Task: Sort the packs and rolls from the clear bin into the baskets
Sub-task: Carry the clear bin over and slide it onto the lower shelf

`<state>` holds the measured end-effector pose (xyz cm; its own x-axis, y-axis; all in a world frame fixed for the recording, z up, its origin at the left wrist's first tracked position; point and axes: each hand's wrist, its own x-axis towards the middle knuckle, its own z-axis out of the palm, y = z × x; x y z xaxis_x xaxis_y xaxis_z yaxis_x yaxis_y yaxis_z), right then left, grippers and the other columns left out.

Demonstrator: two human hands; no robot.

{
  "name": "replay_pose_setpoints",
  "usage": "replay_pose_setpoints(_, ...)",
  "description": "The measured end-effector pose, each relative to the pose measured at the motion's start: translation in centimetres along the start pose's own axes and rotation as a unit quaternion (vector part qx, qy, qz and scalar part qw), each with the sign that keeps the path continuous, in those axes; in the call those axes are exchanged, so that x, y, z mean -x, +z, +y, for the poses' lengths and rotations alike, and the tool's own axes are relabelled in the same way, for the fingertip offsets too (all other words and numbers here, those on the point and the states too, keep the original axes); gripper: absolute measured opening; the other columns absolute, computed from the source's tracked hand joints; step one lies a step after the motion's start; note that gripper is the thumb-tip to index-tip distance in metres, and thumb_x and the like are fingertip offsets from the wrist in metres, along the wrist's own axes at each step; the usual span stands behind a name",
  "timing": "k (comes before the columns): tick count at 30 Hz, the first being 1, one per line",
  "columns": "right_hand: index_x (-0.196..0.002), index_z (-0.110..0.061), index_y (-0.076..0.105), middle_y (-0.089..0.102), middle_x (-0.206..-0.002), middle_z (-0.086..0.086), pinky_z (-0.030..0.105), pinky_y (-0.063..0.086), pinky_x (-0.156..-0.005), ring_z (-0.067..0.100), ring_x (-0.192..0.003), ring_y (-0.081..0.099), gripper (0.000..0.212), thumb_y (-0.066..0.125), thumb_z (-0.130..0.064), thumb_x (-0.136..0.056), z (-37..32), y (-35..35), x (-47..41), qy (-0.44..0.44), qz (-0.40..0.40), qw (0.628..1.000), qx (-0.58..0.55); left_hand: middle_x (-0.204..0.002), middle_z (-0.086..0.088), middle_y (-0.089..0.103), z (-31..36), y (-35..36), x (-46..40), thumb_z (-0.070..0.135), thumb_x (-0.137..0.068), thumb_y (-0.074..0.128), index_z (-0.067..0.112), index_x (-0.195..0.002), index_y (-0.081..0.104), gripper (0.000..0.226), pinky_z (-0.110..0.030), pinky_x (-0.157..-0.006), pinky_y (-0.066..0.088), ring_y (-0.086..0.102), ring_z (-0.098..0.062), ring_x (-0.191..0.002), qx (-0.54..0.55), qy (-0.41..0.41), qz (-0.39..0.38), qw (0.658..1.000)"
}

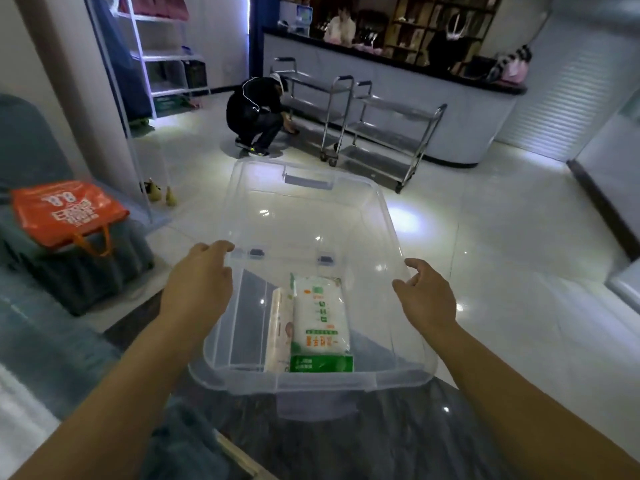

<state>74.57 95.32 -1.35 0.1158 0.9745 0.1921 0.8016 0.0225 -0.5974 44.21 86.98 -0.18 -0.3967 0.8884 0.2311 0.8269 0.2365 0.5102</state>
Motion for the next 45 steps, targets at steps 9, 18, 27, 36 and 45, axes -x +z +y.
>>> replay_pose_setpoints(9, -0.126, -0.022, 0.051, 0.063, -0.088, -0.002, 0.014, 0.037, -0.057, 0.004, -0.06, 0.051, 0.041, 0.06, -0.03, -0.087, -2.0, 8.3, -13.9, 0.04, -0.015, 0.998, 0.037, -0.118, -0.009, 0.055, -3.7, 8.2, -16.4, 0.016, -0.088, 0.053, 0.023, -0.127, 0.047, 0.04, -0.017, -0.057, 0.031, 0.037, -0.002, -0.065, 0.015, -0.009, -0.058, 0.998)
replay_pose_setpoints(18, -0.122, -0.017, 0.056, 0.067, -0.11, 0.008, 0.024, 0.041, -0.074, 0.023, -0.093, 0.063, 0.042, 0.061, -0.034, -0.084, -2.0, 19.5, -31.1, 0.053, -0.069, 0.994, 0.062, -0.122, -0.011, 0.054, -6.4, 17.5, -32.0, 0.018, -0.087, 0.054, 0.022, -0.128, 0.047, 0.042, -0.023, -0.063, 0.035, 0.044, -0.011, -0.074, 0.02, -0.056, -0.116, 0.991)
replay_pose_setpoints(27, -0.112, -0.015, 0.062, 0.066, -0.105, 0.006, 0.025, 0.039, -0.07, 0.021, -0.09, 0.06, 0.037, 0.064, -0.03, -0.079, -9.4, 32.1, -53.6, 0.02, -0.173, 0.984, 0.029, -0.123, -0.012, 0.055, -8.5, 21.4, -50.8, 0.015, -0.086, 0.056, 0.021, -0.126, 0.049, 0.041, -0.033, -0.078, 0.043, 0.057, -0.027, -0.099, 0.004, -0.179, -0.087, 0.98)
replay_pose_setpoints(36, -0.104, -0.019, 0.066, 0.067, -0.095, -0.001, 0.023, 0.035, -0.06, 0.013, -0.073, 0.051, 0.029, 0.064, -0.03, -0.077, -20.5, 46.6, -69.2, -0.024, -0.221, 0.975, 0.02, -0.129, -0.013, 0.051, -16.3, 22.6, -67.7, 0.015, -0.087, 0.056, 0.021, -0.126, 0.049, 0.04, -0.041, -0.086, 0.049, 0.056, -0.032, -0.104, 0.025, -0.264, -0.053, 0.963)
replay_pose_setpoints(45, -0.106, -0.018, 0.065, 0.068, -0.102, 0.003, 0.025, 0.038, -0.065, 0.015, -0.076, 0.053, 0.031, 0.062, -0.028, -0.077, -34.0, 60.3, -85.1, -0.013, -0.21, 0.978, 0.014, -0.132, -0.014, 0.05, -27.3, 24.3, -91.2, 0.013, -0.087, 0.055, 0.019, -0.132, 0.043, 0.047, -0.038, -0.095, 0.04, 0.051, -0.03, -0.115, 0.039, -0.266, -0.09, 0.959)
